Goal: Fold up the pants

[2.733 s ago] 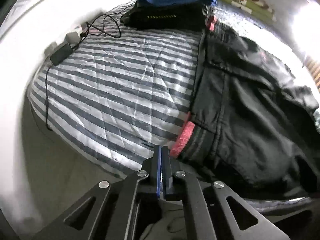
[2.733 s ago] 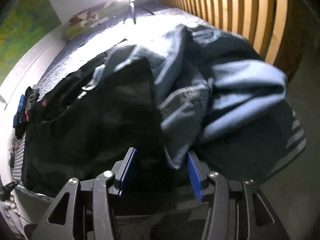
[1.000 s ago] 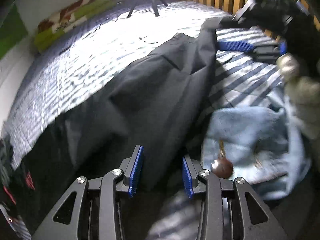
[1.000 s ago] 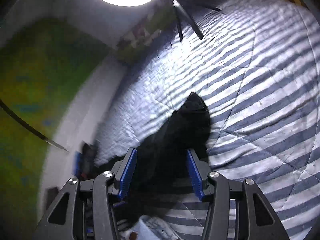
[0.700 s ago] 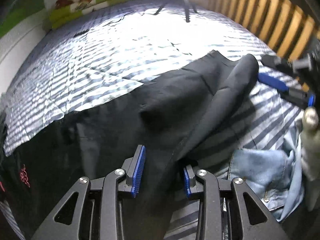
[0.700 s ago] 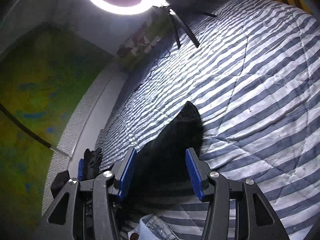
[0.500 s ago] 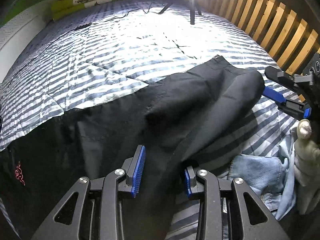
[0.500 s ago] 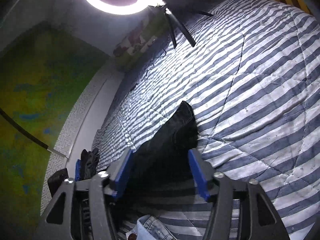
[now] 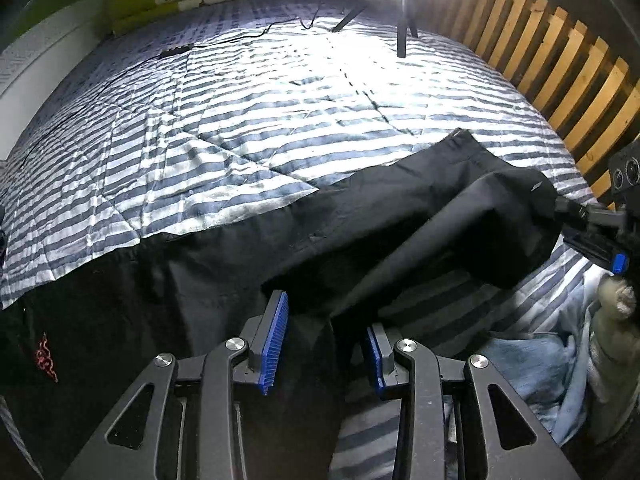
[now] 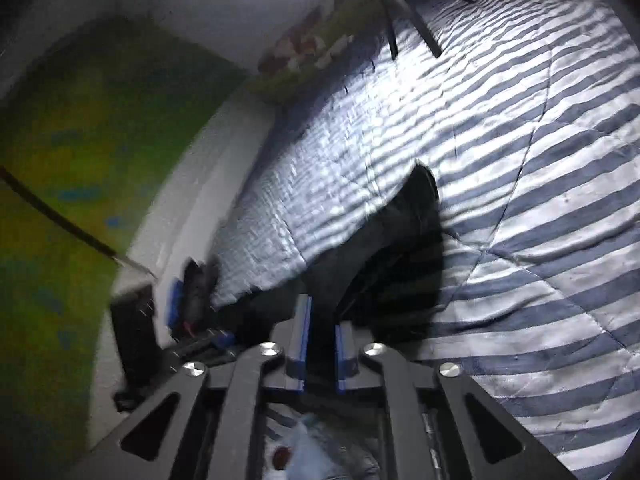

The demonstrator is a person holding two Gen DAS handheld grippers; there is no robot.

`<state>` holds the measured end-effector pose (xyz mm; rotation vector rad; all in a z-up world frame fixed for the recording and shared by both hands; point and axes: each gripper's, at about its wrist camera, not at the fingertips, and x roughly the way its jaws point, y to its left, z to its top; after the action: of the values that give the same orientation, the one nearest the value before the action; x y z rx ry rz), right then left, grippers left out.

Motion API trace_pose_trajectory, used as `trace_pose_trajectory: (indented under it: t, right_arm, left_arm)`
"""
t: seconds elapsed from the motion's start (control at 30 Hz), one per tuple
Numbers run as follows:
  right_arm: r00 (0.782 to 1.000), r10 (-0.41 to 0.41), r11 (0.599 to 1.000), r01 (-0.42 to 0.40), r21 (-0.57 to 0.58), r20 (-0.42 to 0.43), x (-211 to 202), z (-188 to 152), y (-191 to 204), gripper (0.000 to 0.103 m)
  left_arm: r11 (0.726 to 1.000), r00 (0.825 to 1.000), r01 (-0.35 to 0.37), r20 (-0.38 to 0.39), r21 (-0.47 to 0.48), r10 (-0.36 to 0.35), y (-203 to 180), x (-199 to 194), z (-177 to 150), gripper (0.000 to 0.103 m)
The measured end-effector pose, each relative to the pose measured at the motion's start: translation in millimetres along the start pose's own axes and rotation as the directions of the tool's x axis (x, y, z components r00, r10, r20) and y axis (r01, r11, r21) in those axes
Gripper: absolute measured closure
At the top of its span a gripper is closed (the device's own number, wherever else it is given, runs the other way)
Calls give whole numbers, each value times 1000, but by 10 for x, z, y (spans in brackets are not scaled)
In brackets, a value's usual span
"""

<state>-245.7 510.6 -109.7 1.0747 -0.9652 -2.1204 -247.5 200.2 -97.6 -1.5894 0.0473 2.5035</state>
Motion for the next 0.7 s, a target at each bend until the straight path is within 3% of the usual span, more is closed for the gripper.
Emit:
trace_pose_trajectory:
  t: [0.13,0.23,0.3,0.33,0.37,0.4,0.47,0.57,0.63,0.7]
  right_arm:
    - [979,178,980,-186,72,102,-254,32,-62,99]
    - [954,254,952,-276,130,161,-400,56,-134,94]
    - [942,271,934,-307,182,196,-501,77,-240,74]
    - [951,228,940,-272,208,210,-542,79,-295,53]
    - [963,150,954,-201,224,224,-577,73,-340,49]
    - [974,68,967,-118,226,217,-565,73,-353,49]
    - [991,13,975,-42,217,136,-399,75,-331,49]
    - [993,-90,985,77,156,77,-262,51,-244,50]
    - [993,-108,981,100,168,42,-203,35,-289,49]
    - [996,-80,971,69,230,39,-232,19,-410,49]
  left_arm:
    - [999,999,29,28,40,-30,-149,-221,-38,63]
    - [991,997,67,40,117,-72,-319,-394,-144,43]
    - [984,997,67,21,165,-72,-410,-397,-222,41]
    - [981,998,59,10,183,-62,-439,-376,-269,41]
    - [981,999,50,6,188,-52,-447,-363,-307,41]
    - [981,999,48,3,186,-49,-435,-352,-368,41]
    - [984,999,47,-7,170,-47,-368,-353,-485,41]
    - [990,998,55,-6,131,-55,-154,-528,-698,41]
    - [992,999,27,24,126,-30,24,-786,-880,41]
    - [993,999,-11,48,114,6,241,-1020,-1066,41]
